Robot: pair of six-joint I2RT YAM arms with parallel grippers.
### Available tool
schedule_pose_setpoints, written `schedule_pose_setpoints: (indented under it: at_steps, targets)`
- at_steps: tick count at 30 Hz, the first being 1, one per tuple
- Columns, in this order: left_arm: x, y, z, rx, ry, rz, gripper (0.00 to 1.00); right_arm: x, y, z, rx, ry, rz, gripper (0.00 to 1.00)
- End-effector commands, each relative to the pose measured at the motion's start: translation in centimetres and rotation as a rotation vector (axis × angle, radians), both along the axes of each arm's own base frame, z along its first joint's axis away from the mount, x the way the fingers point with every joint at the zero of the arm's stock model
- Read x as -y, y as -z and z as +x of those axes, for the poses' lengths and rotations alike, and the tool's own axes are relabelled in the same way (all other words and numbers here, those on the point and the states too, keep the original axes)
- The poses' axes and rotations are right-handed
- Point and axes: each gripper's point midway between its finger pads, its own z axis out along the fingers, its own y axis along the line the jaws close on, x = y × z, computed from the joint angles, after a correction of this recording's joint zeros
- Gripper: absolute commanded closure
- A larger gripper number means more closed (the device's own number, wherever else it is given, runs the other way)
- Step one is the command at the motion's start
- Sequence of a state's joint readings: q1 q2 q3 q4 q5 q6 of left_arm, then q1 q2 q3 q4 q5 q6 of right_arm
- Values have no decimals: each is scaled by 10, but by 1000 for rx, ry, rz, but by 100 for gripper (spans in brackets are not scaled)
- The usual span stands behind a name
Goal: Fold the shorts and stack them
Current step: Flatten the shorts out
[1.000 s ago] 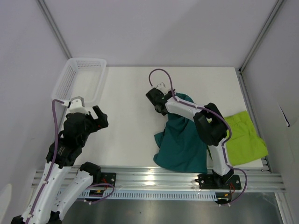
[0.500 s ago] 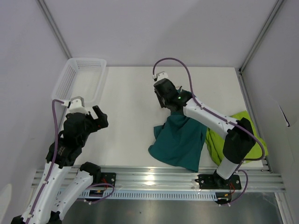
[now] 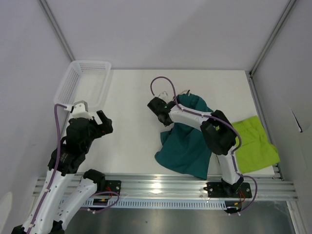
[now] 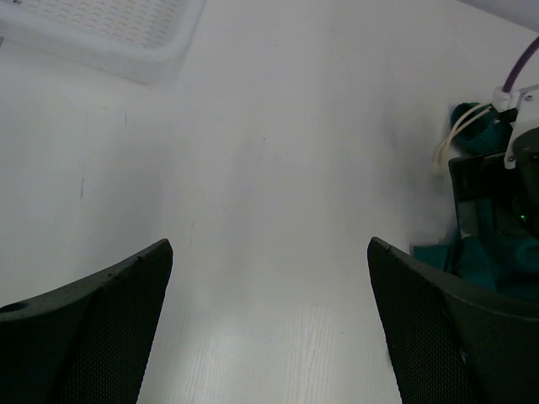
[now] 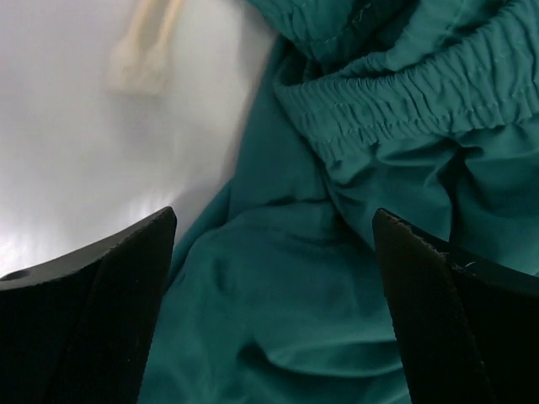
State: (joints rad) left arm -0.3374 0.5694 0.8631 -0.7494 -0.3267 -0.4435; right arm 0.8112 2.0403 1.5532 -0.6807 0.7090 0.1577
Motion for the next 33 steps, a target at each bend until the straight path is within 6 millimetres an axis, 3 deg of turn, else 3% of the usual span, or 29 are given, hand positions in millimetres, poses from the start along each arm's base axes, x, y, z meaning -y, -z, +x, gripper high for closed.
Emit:
schedule_pose_setpoints:
  at_steps: [1,2,12,19,22,23,26,27,33]
  targets:
    - [0,-3,3,15,9,4,1,19,-20,19,155,123,-145,0]
    - [0,-3,3,18,9,3,1,20,-12,23,172,148,-174,0]
    - [2,-4,3,17,18,4,1,42,-1,50,314,260,-337,0]
    - [3,-3,3,19,24,2,1,53,-11,67,397,284,-383,8]
    - [3,-3,3,19,26,2,1,53,-13,75,418,279,-385,24]
    - [3,-3,3,17,26,3,1,54,-14,77,422,282,-380,46]
    - [3,-3,4,17,27,4,1,50,-23,83,459,278,-333,94]
    - [3,-3,4,18,27,4,1,51,-26,83,469,280,-328,100]
    - [3,-3,4,18,27,3,1,54,-60,76,508,279,-212,100]
